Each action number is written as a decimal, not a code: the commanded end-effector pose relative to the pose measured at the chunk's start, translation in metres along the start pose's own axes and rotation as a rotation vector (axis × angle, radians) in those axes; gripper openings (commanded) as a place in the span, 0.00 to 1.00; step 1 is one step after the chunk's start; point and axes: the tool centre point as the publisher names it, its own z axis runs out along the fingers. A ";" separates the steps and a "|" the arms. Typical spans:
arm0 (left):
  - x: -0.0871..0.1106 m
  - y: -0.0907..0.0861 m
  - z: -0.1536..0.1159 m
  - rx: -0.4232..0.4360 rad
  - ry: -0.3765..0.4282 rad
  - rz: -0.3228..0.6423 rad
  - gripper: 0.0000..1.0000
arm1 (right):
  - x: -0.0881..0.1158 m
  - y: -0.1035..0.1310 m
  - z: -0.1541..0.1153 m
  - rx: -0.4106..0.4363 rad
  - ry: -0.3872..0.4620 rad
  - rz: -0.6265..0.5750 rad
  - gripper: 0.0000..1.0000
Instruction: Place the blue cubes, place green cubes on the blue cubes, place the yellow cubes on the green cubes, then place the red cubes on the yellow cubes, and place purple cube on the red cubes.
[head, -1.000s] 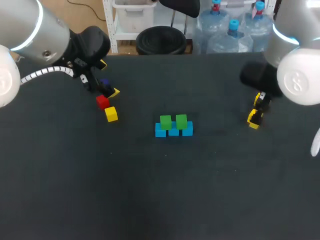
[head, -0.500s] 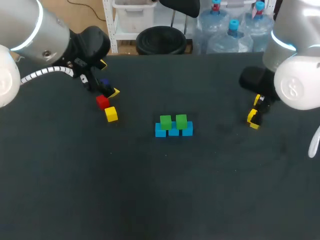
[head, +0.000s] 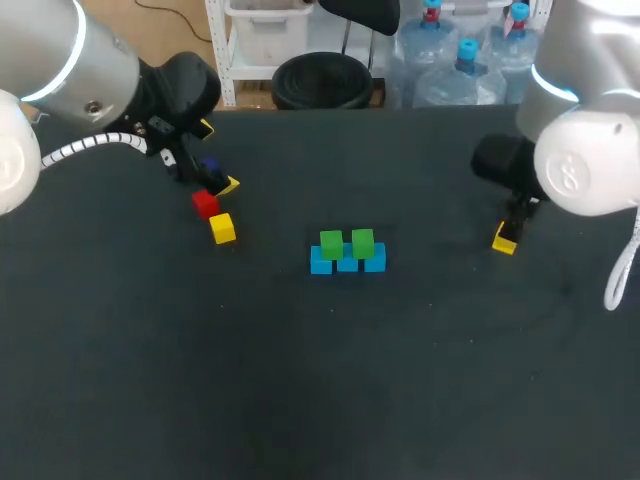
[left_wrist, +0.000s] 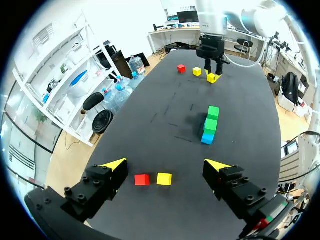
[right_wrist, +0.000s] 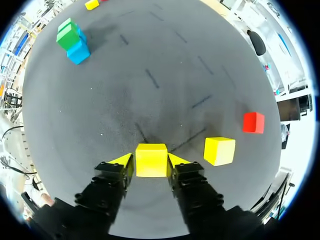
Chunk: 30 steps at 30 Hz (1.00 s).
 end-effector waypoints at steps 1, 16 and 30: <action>0.001 0.002 0.001 0.004 -0.003 0.003 1.00 | 0.000 -0.001 0.000 -0.003 0.003 0.002 0.26; 0.001 0.002 0.001 0.004 -0.003 0.003 1.00 | -0.021 0.018 -0.032 0.016 -0.022 -0.084 0.00; 0.001 0.002 0.001 0.004 -0.003 0.003 1.00 | -0.065 0.046 -0.076 0.068 -0.067 -0.253 0.00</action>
